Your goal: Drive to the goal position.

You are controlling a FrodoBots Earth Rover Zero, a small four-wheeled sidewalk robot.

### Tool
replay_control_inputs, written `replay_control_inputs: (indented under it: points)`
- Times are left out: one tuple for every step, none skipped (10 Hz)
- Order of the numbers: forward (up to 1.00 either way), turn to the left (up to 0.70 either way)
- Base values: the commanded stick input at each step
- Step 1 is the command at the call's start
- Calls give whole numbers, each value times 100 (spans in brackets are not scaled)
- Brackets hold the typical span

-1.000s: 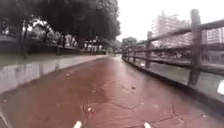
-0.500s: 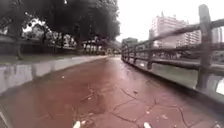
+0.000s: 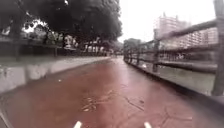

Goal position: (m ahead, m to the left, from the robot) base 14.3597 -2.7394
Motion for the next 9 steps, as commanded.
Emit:
replay_control_inputs:
  points:
    - [50,0]
    - [50,0]
    - [50,0]
    - [50,0]
    - [50,0]
    - [50,0]
    - [50,0]
    - [50,0]
    - [50,0]
